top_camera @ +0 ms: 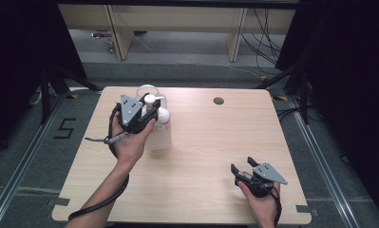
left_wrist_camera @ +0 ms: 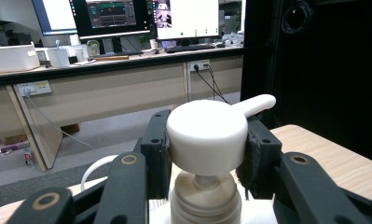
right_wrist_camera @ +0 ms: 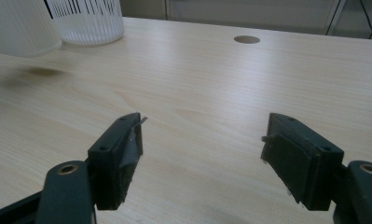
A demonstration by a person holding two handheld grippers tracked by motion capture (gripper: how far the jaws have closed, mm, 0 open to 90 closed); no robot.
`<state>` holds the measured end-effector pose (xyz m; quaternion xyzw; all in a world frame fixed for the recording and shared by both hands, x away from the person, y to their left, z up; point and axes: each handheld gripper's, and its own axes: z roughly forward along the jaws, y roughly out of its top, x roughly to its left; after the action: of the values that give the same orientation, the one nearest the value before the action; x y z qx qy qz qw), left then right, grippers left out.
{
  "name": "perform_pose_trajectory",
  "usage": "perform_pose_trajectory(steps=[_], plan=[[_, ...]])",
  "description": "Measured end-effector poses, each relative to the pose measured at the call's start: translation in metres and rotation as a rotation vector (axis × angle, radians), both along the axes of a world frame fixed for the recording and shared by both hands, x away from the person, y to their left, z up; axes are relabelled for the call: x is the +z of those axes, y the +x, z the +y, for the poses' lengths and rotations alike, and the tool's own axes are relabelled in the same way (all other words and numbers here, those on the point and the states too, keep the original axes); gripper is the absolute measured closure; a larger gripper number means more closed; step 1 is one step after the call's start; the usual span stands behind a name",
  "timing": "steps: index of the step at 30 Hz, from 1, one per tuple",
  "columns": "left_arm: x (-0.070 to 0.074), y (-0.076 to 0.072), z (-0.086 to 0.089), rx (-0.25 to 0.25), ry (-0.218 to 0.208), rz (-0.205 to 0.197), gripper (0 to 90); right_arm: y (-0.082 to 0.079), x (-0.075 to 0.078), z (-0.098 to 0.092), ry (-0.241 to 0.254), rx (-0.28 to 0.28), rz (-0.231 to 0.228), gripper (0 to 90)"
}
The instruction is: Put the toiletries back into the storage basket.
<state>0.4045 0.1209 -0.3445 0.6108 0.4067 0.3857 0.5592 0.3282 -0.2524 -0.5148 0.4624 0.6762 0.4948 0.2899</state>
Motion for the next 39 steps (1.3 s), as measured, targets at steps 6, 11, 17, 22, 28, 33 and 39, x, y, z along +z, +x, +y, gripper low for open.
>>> perform_pose_trajectory(steps=[6,11,17,22,28,33,39], plan=[[0.002,0.002,0.004,0.007,-0.001,-0.004,58.9,0.0,0.0,-0.001,-0.009,0.001,-0.002,28.5],[0.003,0.004,0.007,0.012,-0.001,-0.006,58.9,0.0,0.0,0.0,-0.001,0.0,-0.001,28.5],[0.005,0.006,0.011,0.019,-0.001,-0.011,58.9,-0.001,0.0,0.0,0.0,-0.006,0.007,28.5],[0.006,0.008,0.014,0.025,0.003,-0.008,58.9,0.0,0.0,0.0,-0.009,0.002,-0.001,28.5],[0.008,0.011,0.018,0.03,0.002,-0.006,58.9,0.001,0.0,-0.001,-0.023,0.007,-0.013,28.4],[0.008,0.013,0.02,0.031,0.003,-0.007,58.9,0.002,0.0,-0.002,-0.033,0.006,-0.021,28.4],[0.009,0.017,0.022,0.033,0.007,-0.009,58.9,0.001,0.0,-0.002,-0.025,0.01,-0.016,28.3]])
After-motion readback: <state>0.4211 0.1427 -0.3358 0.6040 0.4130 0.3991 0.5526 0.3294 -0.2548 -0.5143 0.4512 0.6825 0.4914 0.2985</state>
